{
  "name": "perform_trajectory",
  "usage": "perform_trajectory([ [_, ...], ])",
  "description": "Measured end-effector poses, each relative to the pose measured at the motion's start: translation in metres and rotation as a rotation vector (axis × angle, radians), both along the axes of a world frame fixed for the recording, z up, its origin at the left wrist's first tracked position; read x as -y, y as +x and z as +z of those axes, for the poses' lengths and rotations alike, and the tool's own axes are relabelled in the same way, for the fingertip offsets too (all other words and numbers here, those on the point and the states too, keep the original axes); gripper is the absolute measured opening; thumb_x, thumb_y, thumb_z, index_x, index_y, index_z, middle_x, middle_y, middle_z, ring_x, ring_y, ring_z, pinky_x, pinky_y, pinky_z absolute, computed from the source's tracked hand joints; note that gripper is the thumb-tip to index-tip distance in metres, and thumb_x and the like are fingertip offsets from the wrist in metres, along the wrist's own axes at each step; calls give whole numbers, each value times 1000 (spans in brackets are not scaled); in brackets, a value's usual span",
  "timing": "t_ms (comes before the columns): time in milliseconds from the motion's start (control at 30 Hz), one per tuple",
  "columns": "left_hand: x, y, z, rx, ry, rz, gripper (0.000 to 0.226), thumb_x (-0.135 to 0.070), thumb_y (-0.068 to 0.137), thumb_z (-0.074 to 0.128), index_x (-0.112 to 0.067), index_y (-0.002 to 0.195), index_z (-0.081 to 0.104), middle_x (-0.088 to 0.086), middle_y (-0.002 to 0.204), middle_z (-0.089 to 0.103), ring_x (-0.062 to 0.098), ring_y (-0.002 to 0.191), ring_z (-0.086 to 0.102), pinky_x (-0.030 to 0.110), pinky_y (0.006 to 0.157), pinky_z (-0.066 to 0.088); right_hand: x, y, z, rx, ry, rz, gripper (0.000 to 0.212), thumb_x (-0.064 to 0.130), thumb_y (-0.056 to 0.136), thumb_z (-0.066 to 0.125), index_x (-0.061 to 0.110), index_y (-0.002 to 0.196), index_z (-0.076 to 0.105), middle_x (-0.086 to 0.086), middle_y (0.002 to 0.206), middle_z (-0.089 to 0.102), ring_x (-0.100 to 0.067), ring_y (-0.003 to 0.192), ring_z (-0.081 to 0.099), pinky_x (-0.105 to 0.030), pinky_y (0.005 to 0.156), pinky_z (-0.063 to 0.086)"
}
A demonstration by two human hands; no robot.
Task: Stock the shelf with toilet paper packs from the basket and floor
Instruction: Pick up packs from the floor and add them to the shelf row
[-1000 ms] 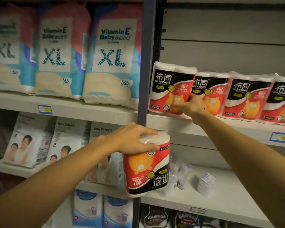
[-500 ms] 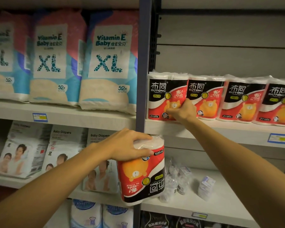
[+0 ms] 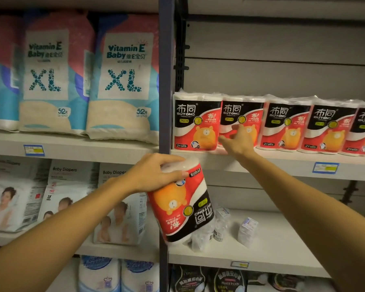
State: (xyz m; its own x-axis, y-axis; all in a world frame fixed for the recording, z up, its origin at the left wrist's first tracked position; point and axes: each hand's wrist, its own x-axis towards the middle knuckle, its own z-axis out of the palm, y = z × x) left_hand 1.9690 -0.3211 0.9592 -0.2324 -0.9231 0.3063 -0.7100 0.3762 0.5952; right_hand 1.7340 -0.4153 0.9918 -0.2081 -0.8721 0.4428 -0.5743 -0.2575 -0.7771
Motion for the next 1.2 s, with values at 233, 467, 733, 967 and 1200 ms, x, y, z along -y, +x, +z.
perform_trajectory([
  [233,3,-11,22,-565,-31,-22,50,-50,73,76,-30,118,66,-2,105,73,16,90,72,34,77,58,-28,-47,10,34,-43,-45,25,28,91,62,10,108,59,-4,99,65,-18,88,60,-32,78,50],
  [467,-1,-56,36,-931,-95,78,40,-44,90,61,-25,125,57,-2,107,68,13,89,69,25,67,56,-73,-70,24,133,362,353,72,72,80,52,18,128,46,-14,118,61,-32,102,64,-46,79,57],
  [733,-14,-106,26,-890,-41,21,35,-44,98,45,-30,130,43,-3,123,59,16,111,60,43,95,51,-108,-77,37,231,152,312,36,43,77,75,25,104,57,-4,104,69,-19,88,69,-35,66,60],
  [967,-20,-91,24,-594,67,95,25,-26,95,57,-27,120,57,-2,117,58,13,110,55,35,94,48,-99,-114,67,-131,-430,-43,65,18,74,83,20,133,56,-9,127,37,-21,118,40,-28,104,38],
  [1200,-17,-85,19,-635,85,128,20,-14,95,55,-18,114,61,2,111,60,15,98,61,29,79,53,-79,-119,78,-445,-498,-246,51,19,89,66,21,138,51,-13,134,47,-33,132,31,-46,104,35],
])
